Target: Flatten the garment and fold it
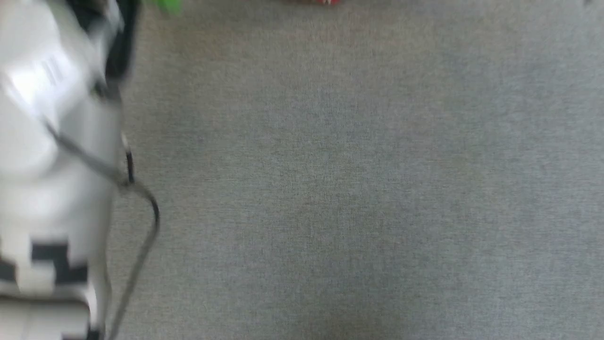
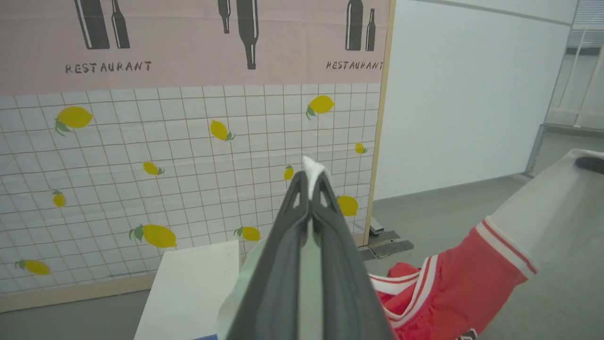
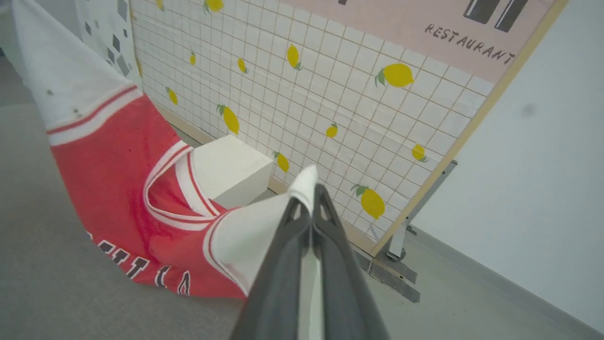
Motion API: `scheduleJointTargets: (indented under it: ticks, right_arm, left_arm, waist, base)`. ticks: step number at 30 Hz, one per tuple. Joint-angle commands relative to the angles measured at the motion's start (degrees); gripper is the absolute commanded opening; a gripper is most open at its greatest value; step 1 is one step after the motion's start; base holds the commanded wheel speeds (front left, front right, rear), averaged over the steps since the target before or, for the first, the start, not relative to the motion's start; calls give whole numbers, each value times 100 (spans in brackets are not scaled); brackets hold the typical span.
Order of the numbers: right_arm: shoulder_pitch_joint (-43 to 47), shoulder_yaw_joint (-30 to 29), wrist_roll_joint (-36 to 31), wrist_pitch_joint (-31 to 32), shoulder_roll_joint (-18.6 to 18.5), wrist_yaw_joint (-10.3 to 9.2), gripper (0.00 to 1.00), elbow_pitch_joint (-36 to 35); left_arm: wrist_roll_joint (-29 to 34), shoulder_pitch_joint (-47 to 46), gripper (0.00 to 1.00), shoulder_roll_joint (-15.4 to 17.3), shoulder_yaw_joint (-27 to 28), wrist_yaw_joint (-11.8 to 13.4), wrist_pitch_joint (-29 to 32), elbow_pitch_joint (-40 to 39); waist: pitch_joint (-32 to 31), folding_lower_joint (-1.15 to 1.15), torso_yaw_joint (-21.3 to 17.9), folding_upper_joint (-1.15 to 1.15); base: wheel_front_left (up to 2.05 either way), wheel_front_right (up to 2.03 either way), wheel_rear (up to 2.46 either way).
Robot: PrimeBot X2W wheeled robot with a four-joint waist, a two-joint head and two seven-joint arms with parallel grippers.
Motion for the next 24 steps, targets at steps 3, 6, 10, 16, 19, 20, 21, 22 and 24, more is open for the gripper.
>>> scheduleJointTargets:
  ticks: [3,6,10,16,19,20,21,22,24]
  right_arm:
    - [1082,-409,210,79,-213,-9,0,-690]
    - [2154,-891,235,193,-245,-9,0,-1291]
    - [3366,-1414,138,331,-51,-9,0,-1871]
    - [5109,-1846,59,448,407,-9,0,-2431]
    - [5762,-1966,99,442,579,-9,0,-2496]
    - [5999,-1994,131,448,614,-9,0,-2527]
    - [6179,-2042,135,440,642,-9,0,-2538]
    - [6396,-2107,121,420,679,-9,0,-2541]
    - [6769,-2213,113,379,759,-9,0,-2503]
  left_arm:
    - [-109,1157,0,119,-79,66,142,-935]
    - [-123,2201,0,223,-107,259,240,-1699]
    - [-15,3410,0,380,-194,479,281,-2255]
    - [88,4982,0,509,-375,688,109,-2420]
    - [151,5531,0,599,-577,638,54,-2255]
    - [143,5699,0,628,-651,596,48,-2193]
    - [139,5820,0,649,-683,589,42,-2137]
    - [126,5966,0,680,-723,574,47,-2068]
    - [65,6208,0,729,-783,533,72,-1969]
  waist:
    - [-532,0,80,0]
    - [-776,0,96,0]
    - [-1043,0,88,0]
    - [-1416,0,38,0]
    - [-1599,0,32,0]
    - [-1665,0,36,0]
    - [-1723,0,40,0]
    - [-1787,0,39,0]
    - [-1899,0,31,0]
  base:
    - [0,0,0]
    - [0,0,0]
    - [0,0,0]
    - [0,0,0]
    - [0,0,0]
    - [0,0,0]
    - [0,0,0]
    - [0,0,0]
    - [0,0,0]
